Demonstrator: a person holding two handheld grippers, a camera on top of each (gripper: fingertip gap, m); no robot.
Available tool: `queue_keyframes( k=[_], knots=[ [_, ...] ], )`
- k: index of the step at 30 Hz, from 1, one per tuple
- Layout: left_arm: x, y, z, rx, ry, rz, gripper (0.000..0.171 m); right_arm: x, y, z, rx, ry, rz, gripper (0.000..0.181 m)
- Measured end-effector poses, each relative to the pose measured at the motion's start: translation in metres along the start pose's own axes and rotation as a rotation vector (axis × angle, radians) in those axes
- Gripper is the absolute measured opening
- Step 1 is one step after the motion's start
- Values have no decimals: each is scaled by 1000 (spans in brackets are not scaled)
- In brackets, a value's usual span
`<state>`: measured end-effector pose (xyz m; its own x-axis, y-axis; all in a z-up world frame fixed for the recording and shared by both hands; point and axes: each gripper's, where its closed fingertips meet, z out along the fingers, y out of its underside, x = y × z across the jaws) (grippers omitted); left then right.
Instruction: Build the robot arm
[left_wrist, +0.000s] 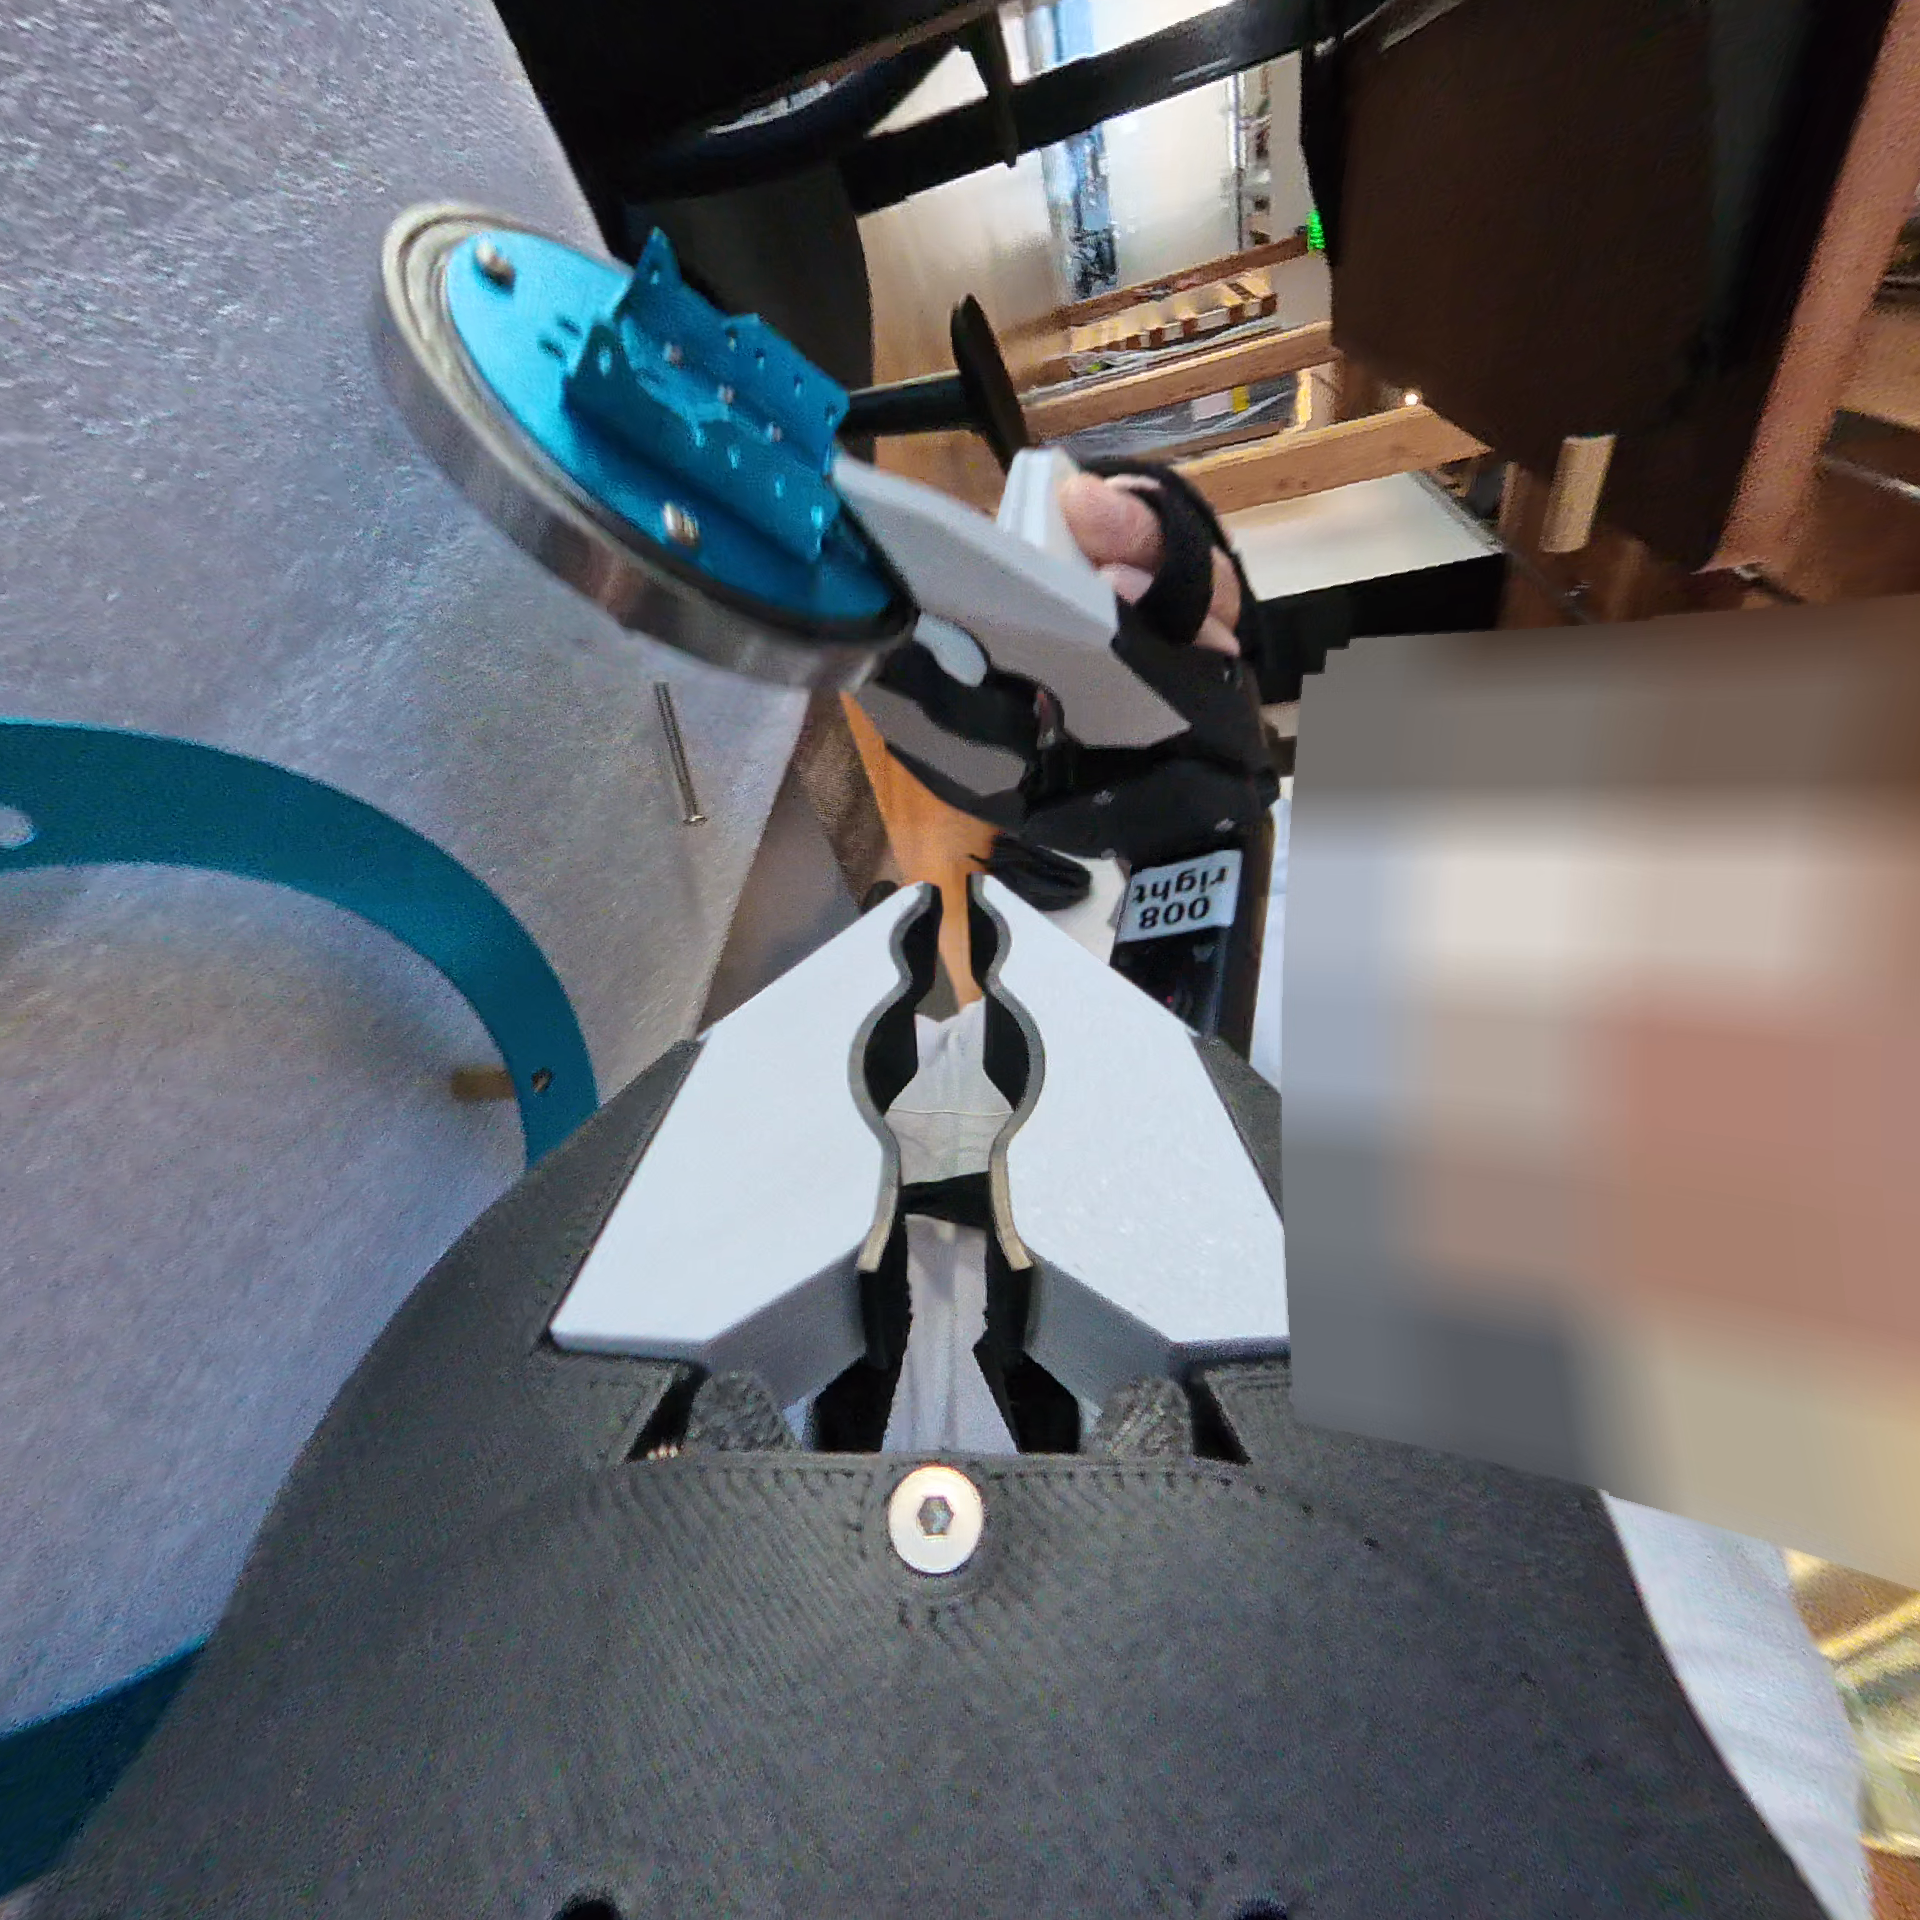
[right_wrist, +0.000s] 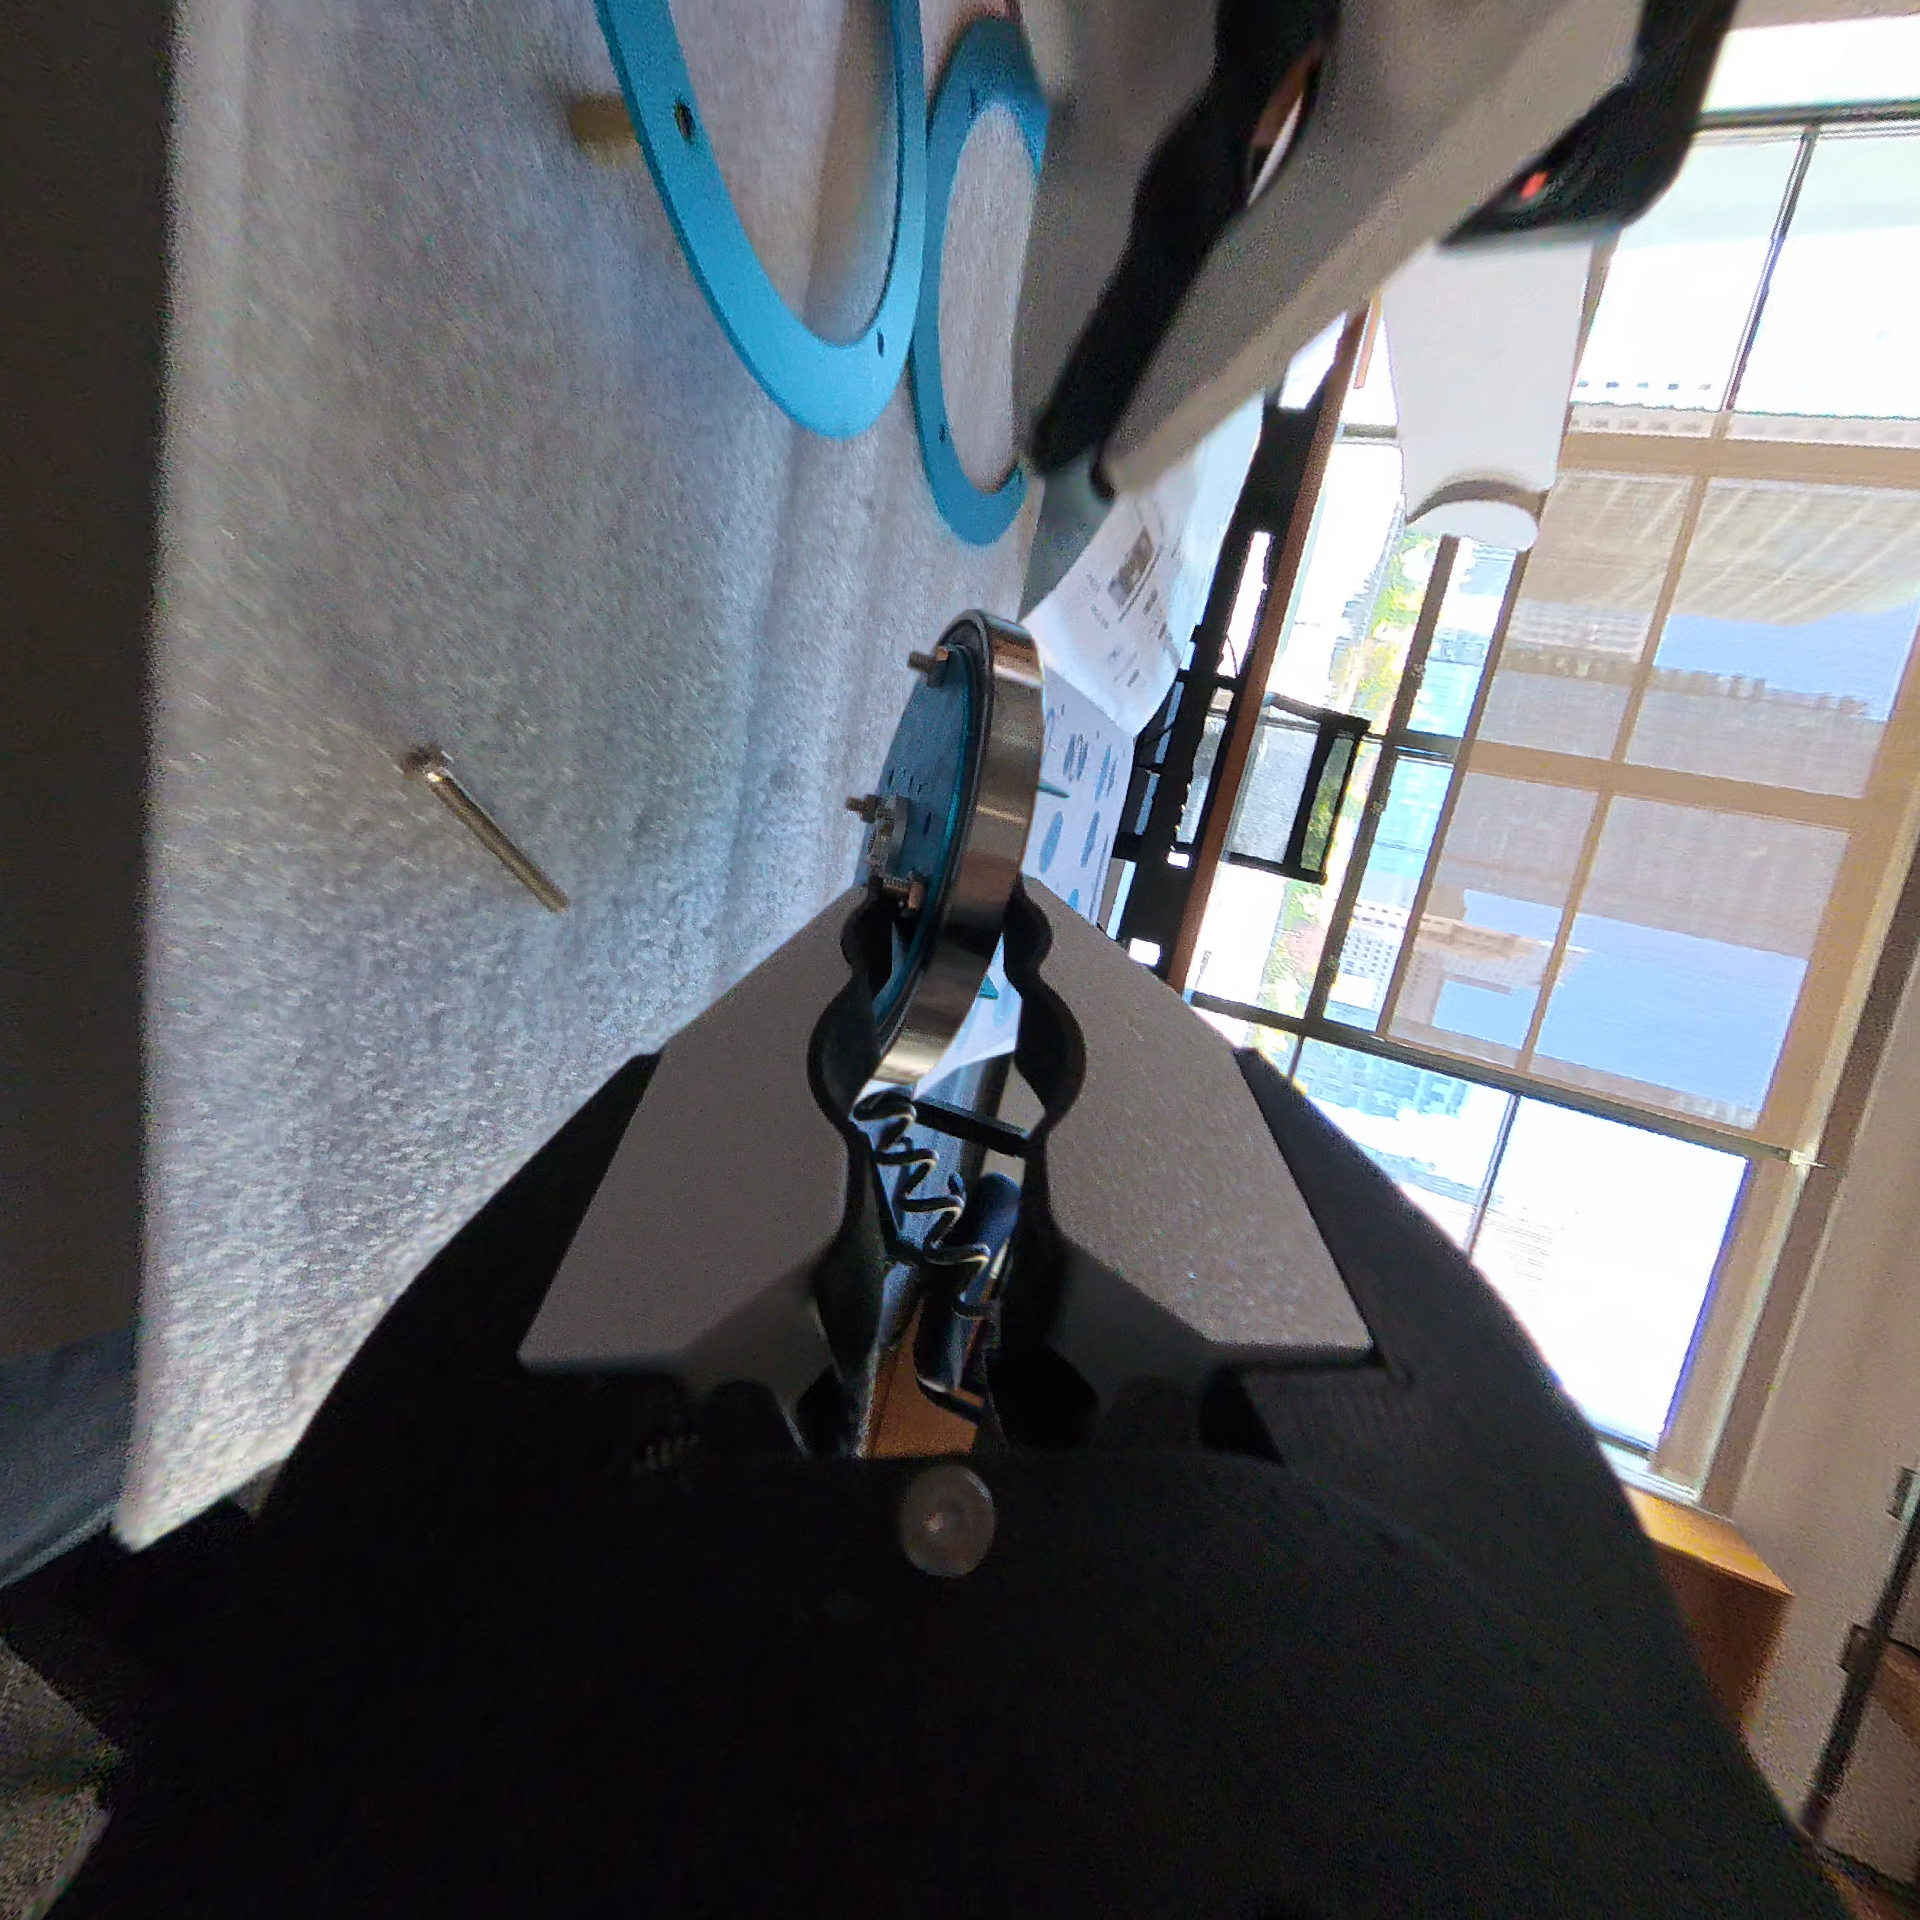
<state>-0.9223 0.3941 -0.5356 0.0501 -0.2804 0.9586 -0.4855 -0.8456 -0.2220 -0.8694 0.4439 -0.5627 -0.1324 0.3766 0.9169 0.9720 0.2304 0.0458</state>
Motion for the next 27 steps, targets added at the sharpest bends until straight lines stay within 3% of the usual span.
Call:
queue_keyframes(
  k=[1,9,16,21,27],
  knots=[
    [-2,2,-2,7,-19,15,3,1,4,3,-15,5,-9,19],
    [-13,8,-4,42,-109,103,3,-18,9,23,-66,33,-96,21],
    [-16,-15,-13,75,-158,163,3,-41,-5,18,-81,-134,-85,27],
    [-12,-36,-18,96,-133,184,5,-39,-2,10,-101,-252,86,45],
    [-6,-60,-17,86,-141,256,7,-26,-2,-11,93,-373,477,48]
  ],
)
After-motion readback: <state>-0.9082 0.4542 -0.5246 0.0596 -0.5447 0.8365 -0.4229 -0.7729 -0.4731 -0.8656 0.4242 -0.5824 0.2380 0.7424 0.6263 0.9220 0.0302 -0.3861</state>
